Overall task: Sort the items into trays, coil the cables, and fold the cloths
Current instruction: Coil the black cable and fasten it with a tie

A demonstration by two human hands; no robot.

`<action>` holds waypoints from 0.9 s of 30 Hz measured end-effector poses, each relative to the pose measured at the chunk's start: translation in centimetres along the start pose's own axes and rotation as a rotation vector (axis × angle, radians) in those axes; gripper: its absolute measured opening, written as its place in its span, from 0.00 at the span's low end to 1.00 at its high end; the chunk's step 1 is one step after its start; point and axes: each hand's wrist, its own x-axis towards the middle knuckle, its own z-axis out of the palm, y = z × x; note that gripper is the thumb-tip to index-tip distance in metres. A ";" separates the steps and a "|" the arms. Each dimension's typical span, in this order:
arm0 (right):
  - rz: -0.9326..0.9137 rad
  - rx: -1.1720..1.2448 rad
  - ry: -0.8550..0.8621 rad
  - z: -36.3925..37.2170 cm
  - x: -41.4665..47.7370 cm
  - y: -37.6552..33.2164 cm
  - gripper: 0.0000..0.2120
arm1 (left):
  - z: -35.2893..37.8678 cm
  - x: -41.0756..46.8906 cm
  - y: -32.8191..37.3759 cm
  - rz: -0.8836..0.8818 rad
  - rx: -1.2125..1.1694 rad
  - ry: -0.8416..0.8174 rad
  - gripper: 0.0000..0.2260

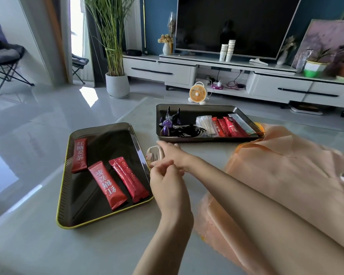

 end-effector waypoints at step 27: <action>-0.025 -0.313 0.481 -2.4 4.2 4.5 0.20 | -0.1 1.3 0.0 -0.138 0.236 -0.224 0.06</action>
